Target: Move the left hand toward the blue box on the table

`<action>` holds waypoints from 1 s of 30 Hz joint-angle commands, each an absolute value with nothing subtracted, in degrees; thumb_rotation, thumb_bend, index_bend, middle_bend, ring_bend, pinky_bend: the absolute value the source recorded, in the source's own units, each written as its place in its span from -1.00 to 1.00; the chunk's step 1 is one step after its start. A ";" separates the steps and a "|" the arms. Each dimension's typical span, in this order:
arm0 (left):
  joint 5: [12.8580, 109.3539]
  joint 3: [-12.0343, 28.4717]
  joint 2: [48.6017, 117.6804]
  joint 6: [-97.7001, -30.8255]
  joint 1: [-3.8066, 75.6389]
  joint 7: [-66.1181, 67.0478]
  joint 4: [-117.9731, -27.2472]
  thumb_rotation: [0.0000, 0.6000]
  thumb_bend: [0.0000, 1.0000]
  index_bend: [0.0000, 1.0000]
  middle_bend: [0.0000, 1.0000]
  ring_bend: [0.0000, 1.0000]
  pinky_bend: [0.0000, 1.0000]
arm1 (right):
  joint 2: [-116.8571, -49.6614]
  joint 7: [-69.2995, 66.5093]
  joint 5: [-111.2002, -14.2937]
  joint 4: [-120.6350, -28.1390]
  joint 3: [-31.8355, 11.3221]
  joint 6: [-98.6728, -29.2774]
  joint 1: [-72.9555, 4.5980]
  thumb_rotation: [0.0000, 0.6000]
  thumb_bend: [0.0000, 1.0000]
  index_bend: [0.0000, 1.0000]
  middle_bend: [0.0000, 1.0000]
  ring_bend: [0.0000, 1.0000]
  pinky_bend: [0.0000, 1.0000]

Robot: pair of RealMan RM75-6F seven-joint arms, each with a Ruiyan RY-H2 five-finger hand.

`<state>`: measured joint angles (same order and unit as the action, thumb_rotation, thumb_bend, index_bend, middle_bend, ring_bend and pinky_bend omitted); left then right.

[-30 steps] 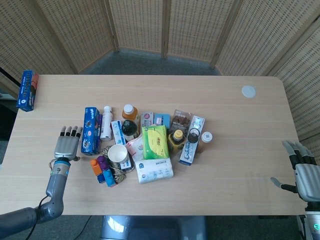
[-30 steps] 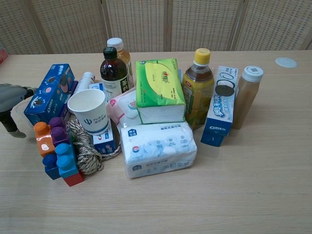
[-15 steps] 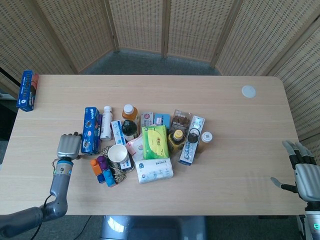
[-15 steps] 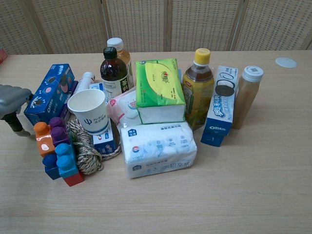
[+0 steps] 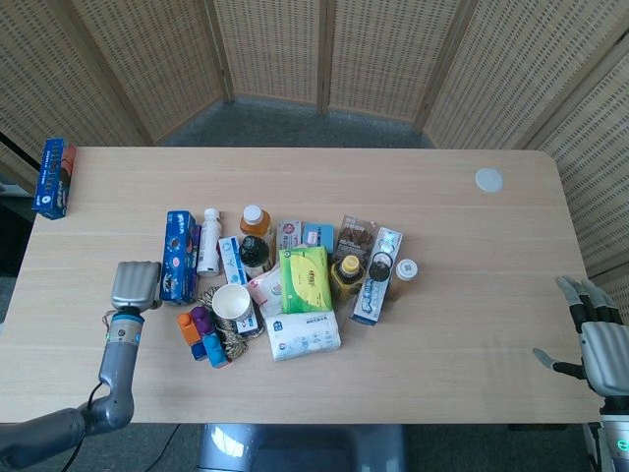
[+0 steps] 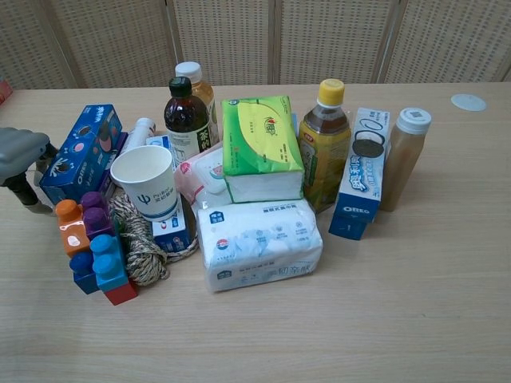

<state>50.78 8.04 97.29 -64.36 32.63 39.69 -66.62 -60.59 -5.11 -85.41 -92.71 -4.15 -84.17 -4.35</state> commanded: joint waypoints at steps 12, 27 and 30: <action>51.75 11.94 85.57 -71.59 31.91 43.97 -85.27 1.00 -1.00 0.28 0.29 0.41 0.31 | -60.40 -5.10 -85.88 -93.14 -4.02 -84.62 -4.17 1.00 -1.00 -1.00 -1.00 -1.00 -1.00; 54.87 16.13 70.17 -80.75 32.20 51.00 -108.54 1.00 -1.00 0.28 0.28 0.40 0.31 | -60.20 -5.13 -86.51 -93.64 -3.88 -85.31 -3.91 1.00 -1.00 -1.00 -1.00 -1.00 -1.00; 54.22 16.76 68.38 -81.39 32.35 51.57 -110.59 1.00 -1.00 0.28 0.28 0.40 0.31 | -60.24 -5.05 -86.58 -93.68 -3.86 -85.32 -3.91 1.00 -1.00 -1.00 -1.00 -1.00 -1.00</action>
<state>54.46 16.20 69.23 -80.79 32.21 51.00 -109.69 -60.24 -5.05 -86.57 -93.68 -3.86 -85.32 -3.91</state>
